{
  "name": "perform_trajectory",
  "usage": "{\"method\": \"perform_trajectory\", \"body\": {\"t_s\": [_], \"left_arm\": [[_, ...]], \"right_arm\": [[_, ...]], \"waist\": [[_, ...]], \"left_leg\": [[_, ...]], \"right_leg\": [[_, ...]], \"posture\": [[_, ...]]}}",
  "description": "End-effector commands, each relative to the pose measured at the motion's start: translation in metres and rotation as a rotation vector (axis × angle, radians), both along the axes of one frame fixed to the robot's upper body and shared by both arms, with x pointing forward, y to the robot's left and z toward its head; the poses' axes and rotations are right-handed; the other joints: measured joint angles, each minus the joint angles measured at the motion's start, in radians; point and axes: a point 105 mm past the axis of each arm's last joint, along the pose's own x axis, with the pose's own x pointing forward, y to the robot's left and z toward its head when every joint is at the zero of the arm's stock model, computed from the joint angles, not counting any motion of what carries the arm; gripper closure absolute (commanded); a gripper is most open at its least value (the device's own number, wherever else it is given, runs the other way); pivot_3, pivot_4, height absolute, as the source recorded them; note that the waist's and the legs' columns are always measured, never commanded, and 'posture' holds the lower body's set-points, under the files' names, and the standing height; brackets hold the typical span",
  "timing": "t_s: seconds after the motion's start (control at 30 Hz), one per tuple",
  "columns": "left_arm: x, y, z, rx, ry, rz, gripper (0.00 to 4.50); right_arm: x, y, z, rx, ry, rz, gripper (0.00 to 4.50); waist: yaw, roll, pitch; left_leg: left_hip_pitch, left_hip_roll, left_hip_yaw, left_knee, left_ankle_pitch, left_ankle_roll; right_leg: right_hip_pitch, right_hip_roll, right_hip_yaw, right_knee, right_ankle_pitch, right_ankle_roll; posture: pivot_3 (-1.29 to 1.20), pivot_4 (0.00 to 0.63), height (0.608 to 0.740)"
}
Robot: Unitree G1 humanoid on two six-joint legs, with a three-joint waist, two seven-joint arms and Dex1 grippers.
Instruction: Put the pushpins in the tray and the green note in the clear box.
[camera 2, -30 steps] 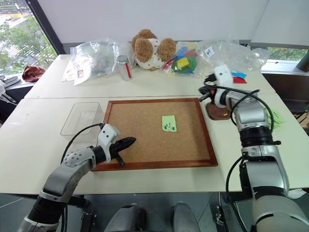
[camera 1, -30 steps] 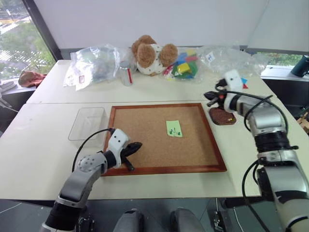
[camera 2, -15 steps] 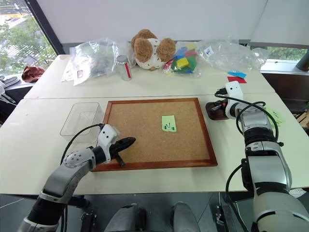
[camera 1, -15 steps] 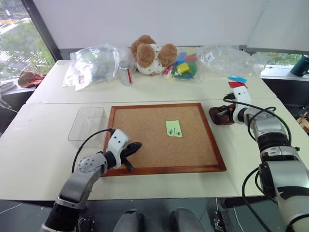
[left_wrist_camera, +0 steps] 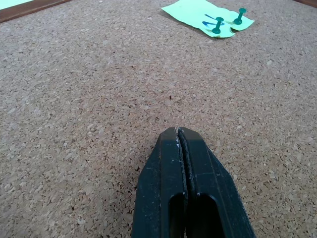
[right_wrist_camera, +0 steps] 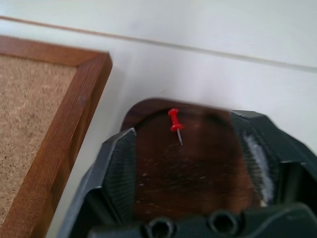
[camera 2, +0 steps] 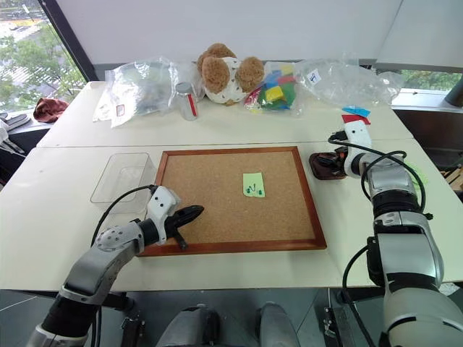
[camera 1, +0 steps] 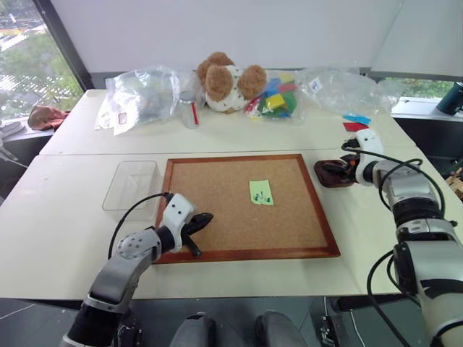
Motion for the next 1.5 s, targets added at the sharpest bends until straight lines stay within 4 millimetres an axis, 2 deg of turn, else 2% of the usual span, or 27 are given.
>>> {"method": "perform_trajectory", "body": {"t_s": [0.03,0.13,0.17,0.3,0.43,0.5,0.67,1.0,1.1,1.2,1.5], "left_arm": [[-0.006,0.005,-0.027,0.036,0.104,0.016,4.5],[-0.006,0.003,-0.027,0.034,0.102,0.013,4.5],[-0.006,0.003,-0.027,0.034,0.101,0.012,4.5],[-0.005,0.003,-0.026,0.031,0.098,0.012,4.5],[-0.004,0.003,-0.026,0.032,0.096,0.011,4.5],[-0.005,0.003,-0.027,0.034,0.096,0.01,4.5],[-0.006,0.004,-0.027,0.036,0.098,0.007,4.5],[-0.007,0.004,-0.027,0.036,0.097,0.01,4.5],[-0.007,0.005,-0.027,0.036,0.097,0.013,4.5],[-0.007,0.004,-0.026,0.035,0.097,0.014,4.5],[-0.008,0.004,-0.026,0.035,0.097,0.013,4.5]], "right_arm": [[-0.007,0.012,0.035,0.028,-0.086,0.096,1.18],[-0.026,0.046,0.04,0.034,-0.079,0.263,1.18],[-0.035,0.061,0.039,0.027,-0.072,0.327,1.18],[-0.061,0.099,0.033,0.023,-0.059,0.463,1.18],[-0.077,0.116,0.017,0.041,-0.031,0.511,1.18],[-0.083,0.121,0.005,0.051,-0.006,0.529,1.7],[-0.088,0.132,-0.01,0.049,0.009,0.554,4.06],[-0.09,0.151,-0.018,0.046,0.01,0.624,4.06],[-0.091,0.153,-0.018,0.048,0.009,0.627,3.28],[-0.091,0.156,-0.019,0.045,0.008,0.632,1.8],[-0.082,0.161,-0.018,0.059,-0.007,0.618,1.8]], "waist": [[0.001,0.0,0.0],[0.001,0.001,-0.001],[0.002,0.001,-0.001],[0.002,0.001,-0.001],[0.005,0.001,-0.001],[0.005,0.001,-0.001],[0.002,0.001,-0.001],[0.003,0.001,-0.001],[0.003,0.001,-0.001],[0.002,0.001,-0.001],[0.002,0.001,-0.001]], "left_leg": [[0.0,0.0,0.0,0.0,0.0,0.0],[0.0,0.0,0.0,0.0,0.0,0.0],[0.0,0.0,0.0,0.0,0.0,0.0],[0.0,0.0,-0.001,0.0,0.0,0.001],[0.0,0.0,-0.001,0.0,-0.001,0.001],[0.0,0.0,-0.001,0.0,-0.001,0.001],[0.0,0.0,-0.001,0.0,-0.001,0.001],[0.0,0.0,-0.001,0.0,-0.001,0.001],[0.0,0.0,-0.001,0.0,-0.001,0.001],[0.0,0.0,-0.001,0.0,-0.001,0.001],[0.0,0.0,-0.001,0.0,-0.001,0.001]], "right_leg": [[0.0,0.0,0.0,0.0,0.0,0.0],[0.0,0.0,0.0,0.0,0.0,0.0],[0.0,0.0,0.0,0.0,0.0,0.0],[0.001,0.0,0.0,0.0,0.0,0.0],[0.001,0.0,0.0,-0.001,0.0,0.0],[0.001,0.0,0.0,-0.001,0.0,0.0],[0.001,-0.001,0.0,-0.001,0.0,0.0],[0.001,-0.001,0.0,-0.001,0.0,0.0],[0.001,-0.001,0.0,-0.001,0.0,0.0],[0.001,0.0,0.0,-0.001,0.0,0.0],[0.001,-0.001,0.0,-0.001,0.0,0.0]], "posture": [[0.0,0.15,0.74],[0.0,0.15,0.74],[0.0,0.15,0.74],[0.0,0.15,0.74],[0.0,0.15,0.74],[0.0,0.15,0.74],[0.0,0.15,0.74],[0.0,0.15,0.74],[0.0,0.15,0.74],[0.0,0.15,0.74],[0.0,0.15,0.74]]}}
